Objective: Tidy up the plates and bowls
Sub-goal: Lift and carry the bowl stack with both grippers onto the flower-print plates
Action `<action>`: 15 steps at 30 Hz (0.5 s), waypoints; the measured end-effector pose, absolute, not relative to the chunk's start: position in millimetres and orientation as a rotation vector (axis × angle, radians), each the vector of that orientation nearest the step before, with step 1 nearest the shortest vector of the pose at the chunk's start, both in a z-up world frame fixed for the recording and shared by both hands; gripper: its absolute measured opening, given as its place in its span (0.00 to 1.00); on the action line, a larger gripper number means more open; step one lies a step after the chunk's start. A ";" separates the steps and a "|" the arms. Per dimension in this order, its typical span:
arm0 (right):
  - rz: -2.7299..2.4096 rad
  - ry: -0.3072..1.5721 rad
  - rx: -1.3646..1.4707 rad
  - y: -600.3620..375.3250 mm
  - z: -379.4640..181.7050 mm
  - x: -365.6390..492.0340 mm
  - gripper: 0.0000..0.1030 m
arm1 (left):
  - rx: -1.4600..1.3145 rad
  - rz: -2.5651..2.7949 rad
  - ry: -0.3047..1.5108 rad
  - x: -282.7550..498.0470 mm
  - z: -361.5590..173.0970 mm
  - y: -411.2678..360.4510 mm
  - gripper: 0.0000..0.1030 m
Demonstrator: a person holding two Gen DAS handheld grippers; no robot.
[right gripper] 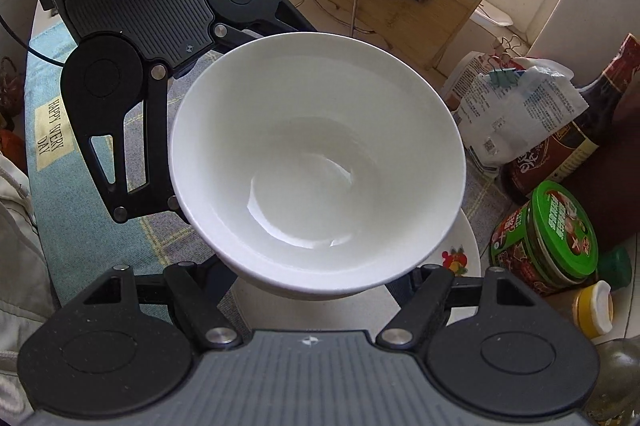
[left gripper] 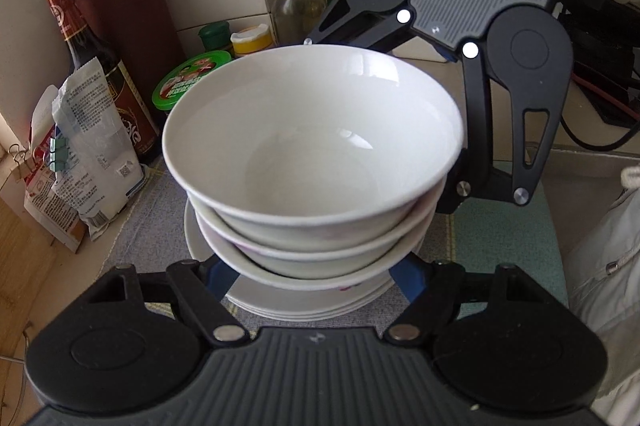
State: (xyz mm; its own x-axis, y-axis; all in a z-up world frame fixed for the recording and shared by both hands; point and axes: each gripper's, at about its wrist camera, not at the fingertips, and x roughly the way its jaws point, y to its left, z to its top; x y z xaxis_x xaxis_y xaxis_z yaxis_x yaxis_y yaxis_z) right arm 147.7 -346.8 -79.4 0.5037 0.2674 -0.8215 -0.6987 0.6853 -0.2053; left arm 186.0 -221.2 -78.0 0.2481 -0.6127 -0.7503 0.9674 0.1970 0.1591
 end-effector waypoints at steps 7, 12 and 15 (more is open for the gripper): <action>0.624 0.882 -0.562 -369.2 -89.7 163.2 0.78 | 0.710 -1.204 0.637 199.9 -91.4 -244.2 0.77; 0.634 0.891 -0.563 -379.0 -93.2 164.0 0.78 | 0.702 -1.196 0.656 206.5 -96.3 -250.7 0.77; 0.646 0.900 -0.556 -382.7 -95.3 168.0 0.78 | 0.695 -1.200 0.673 210.6 -97.4 -253.1 0.77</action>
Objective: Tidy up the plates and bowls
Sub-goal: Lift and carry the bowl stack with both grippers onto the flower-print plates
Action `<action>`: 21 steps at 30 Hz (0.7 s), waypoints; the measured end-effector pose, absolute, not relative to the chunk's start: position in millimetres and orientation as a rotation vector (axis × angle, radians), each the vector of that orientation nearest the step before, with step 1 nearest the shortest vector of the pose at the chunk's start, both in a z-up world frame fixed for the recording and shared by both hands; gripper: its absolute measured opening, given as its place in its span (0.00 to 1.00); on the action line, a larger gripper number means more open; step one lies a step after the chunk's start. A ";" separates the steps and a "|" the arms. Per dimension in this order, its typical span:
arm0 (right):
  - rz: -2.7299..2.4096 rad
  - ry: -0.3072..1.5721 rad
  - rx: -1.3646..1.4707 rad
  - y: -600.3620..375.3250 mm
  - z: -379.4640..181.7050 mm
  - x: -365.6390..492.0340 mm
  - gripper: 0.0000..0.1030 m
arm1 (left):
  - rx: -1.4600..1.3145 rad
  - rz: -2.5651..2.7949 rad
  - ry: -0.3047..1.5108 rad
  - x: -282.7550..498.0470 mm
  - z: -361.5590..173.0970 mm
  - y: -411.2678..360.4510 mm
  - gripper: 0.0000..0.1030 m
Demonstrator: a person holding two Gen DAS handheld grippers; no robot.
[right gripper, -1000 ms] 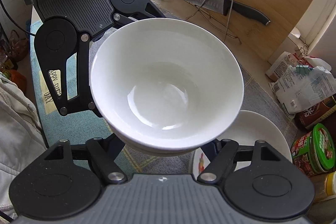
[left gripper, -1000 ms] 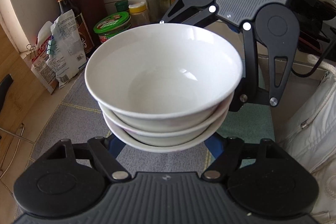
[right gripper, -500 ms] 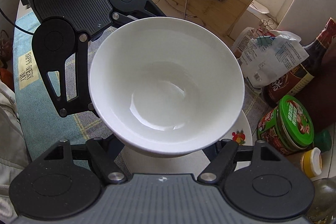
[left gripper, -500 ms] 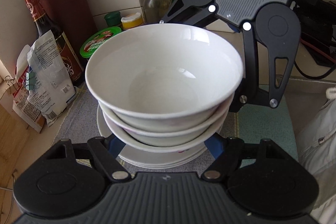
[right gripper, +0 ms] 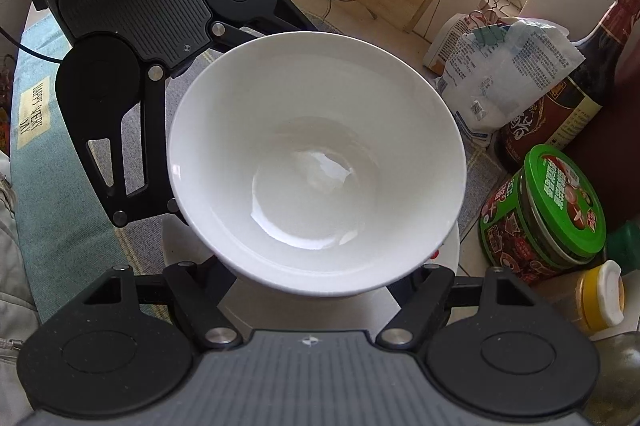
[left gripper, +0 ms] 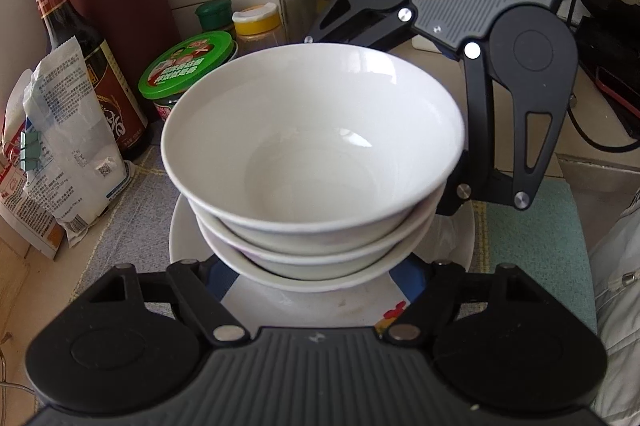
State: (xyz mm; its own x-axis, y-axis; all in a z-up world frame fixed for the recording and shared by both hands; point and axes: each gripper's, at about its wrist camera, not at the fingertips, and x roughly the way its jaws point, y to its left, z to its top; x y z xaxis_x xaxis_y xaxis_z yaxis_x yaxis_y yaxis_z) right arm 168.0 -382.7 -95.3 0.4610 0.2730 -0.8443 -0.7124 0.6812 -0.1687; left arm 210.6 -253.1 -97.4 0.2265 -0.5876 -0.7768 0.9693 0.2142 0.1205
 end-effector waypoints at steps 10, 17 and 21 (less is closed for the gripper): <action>0.657 0.919 -0.556 -387.6 -102.7 175.3 0.78 | 0.673 -1.206 0.705 219.0 -102.0 -259.7 0.77; 0.668 0.918 -0.505 -390.1 -101.3 175.4 0.90 | 0.661 -1.183 0.680 216.2 -100.8 -255.0 0.86; 0.659 0.897 -0.520 -388.6 -99.7 168.7 0.97 | 0.651 -1.129 0.666 212.8 -97.3 -249.2 0.93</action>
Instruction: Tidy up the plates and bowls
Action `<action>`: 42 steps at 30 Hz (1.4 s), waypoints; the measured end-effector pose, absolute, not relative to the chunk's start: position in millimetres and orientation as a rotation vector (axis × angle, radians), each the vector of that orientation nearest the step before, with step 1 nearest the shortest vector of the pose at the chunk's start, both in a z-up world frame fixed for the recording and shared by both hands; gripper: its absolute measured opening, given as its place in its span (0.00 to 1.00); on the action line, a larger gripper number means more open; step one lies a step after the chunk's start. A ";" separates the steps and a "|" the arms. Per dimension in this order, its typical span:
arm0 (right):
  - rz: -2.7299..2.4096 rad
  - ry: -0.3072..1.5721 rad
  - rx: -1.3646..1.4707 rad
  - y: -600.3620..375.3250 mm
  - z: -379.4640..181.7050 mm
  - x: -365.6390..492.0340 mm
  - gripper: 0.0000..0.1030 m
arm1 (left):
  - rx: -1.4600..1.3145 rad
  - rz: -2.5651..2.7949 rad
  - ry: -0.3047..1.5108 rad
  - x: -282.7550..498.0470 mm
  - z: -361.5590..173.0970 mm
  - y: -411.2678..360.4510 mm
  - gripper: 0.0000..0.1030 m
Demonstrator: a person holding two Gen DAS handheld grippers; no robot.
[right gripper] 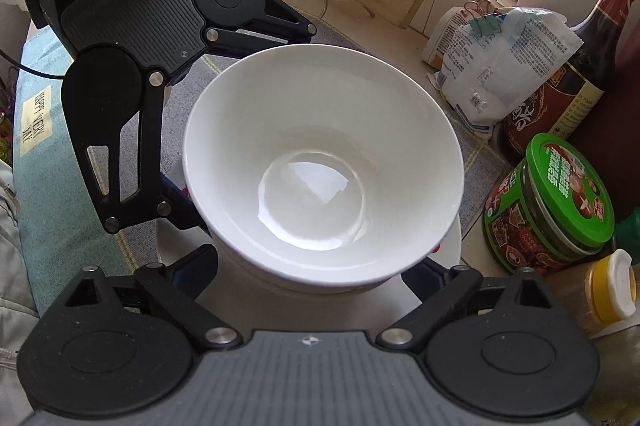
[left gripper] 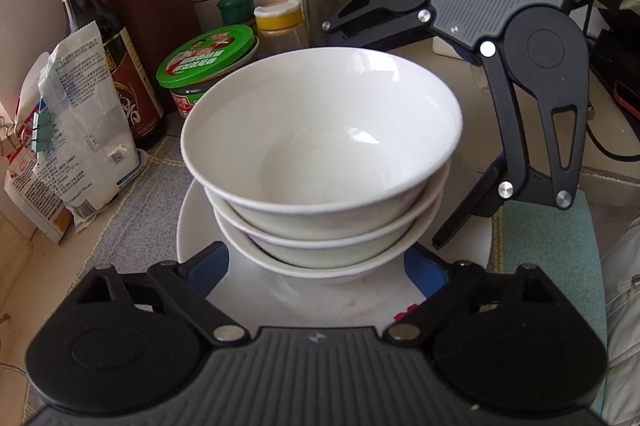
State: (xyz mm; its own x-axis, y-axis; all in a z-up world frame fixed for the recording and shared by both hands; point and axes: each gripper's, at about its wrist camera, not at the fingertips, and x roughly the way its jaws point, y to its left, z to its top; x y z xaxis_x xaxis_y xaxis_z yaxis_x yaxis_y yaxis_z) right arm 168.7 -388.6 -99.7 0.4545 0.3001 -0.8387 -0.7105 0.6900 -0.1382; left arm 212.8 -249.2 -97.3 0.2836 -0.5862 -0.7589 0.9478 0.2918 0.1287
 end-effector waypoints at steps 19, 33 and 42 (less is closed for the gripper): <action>0.138 0.868 -0.285 -340.3 -41.8 109.2 1.00 | 0.296 -0.850 0.496 158.8 -36.6 -146.4 0.99; -0.321 0.777 0.052 -291.5 -32.2 39.3 1.00 | 0.223 -0.646 0.611 128.8 -11.6 -117.3 0.99; -0.368 0.757 0.134 -285.5 -35.2 19.1 1.00 | 0.243 -0.632 0.595 113.1 0.2 -118.5 0.99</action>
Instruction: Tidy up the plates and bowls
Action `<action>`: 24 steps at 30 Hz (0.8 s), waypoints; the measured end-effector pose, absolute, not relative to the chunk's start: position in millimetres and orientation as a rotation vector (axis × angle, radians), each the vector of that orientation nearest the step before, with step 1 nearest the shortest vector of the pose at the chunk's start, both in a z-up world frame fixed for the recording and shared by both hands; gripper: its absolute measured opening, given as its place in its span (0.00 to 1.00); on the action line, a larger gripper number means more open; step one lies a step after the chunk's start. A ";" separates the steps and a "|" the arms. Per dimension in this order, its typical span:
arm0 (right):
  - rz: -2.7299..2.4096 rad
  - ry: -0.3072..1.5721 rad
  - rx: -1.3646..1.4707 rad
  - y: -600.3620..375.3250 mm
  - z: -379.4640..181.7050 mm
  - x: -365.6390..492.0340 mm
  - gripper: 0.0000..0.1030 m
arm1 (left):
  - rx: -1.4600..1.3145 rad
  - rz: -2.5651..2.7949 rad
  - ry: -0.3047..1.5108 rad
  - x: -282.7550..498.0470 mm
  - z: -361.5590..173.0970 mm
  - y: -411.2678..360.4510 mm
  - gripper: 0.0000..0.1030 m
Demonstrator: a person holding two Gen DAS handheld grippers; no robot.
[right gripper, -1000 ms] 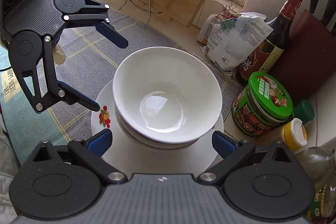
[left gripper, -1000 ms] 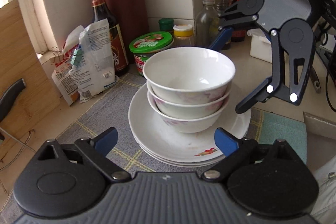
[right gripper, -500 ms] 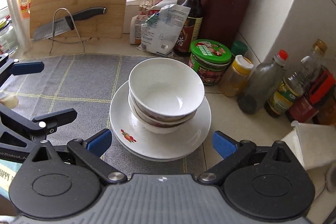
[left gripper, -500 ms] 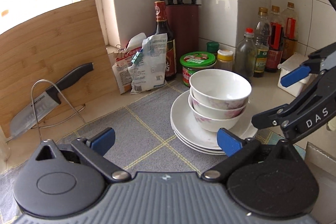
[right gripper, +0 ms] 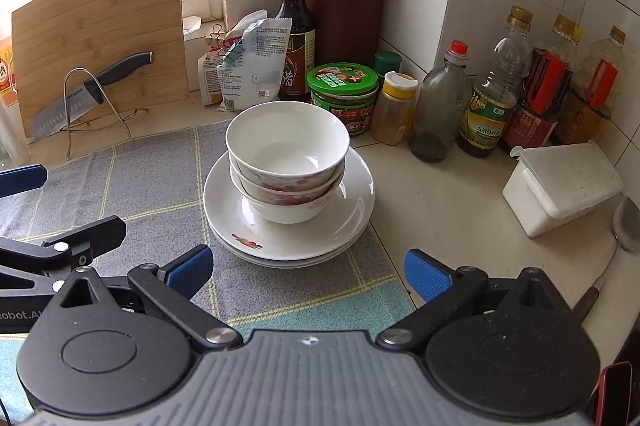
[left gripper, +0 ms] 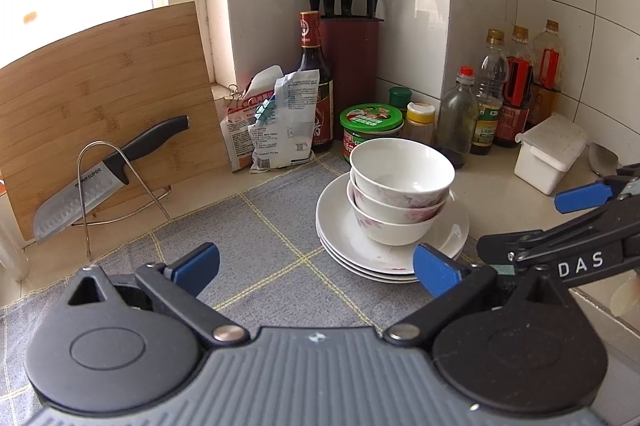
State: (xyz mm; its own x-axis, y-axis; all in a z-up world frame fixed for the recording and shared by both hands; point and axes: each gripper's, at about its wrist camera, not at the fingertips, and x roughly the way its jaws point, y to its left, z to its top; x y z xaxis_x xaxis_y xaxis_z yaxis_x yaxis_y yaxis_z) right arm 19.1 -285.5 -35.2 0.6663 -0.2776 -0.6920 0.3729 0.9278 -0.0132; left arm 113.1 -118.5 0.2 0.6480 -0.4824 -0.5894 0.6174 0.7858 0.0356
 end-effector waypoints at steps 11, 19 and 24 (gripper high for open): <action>-0.379 0.750 0.126 -280.4 -33.4 16.2 1.00 | 0.222 -0.568 0.628 114.9 2.5 -112.1 0.99; -0.381 0.746 0.123 -279.9 -31.7 16.2 1.00 | 0.225 -0.555 0.637 115.2 3.9 -110.0 0.99; -0.384 0.742 0.126 -279.6 -30.8 15.3 1.00 | 0.228 -0.555 0.636 116.1 4.2 -109.5 0.99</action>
State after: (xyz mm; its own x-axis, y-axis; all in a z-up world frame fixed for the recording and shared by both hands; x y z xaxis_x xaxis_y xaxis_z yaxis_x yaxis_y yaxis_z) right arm 15.3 -279.6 -30.8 0.6715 -0.2957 -0.6795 0.3839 0.9231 -0.0224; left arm 116.1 -109.5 4.2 0.6660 -0.4186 -0.6175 0.5549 0.8312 0.0350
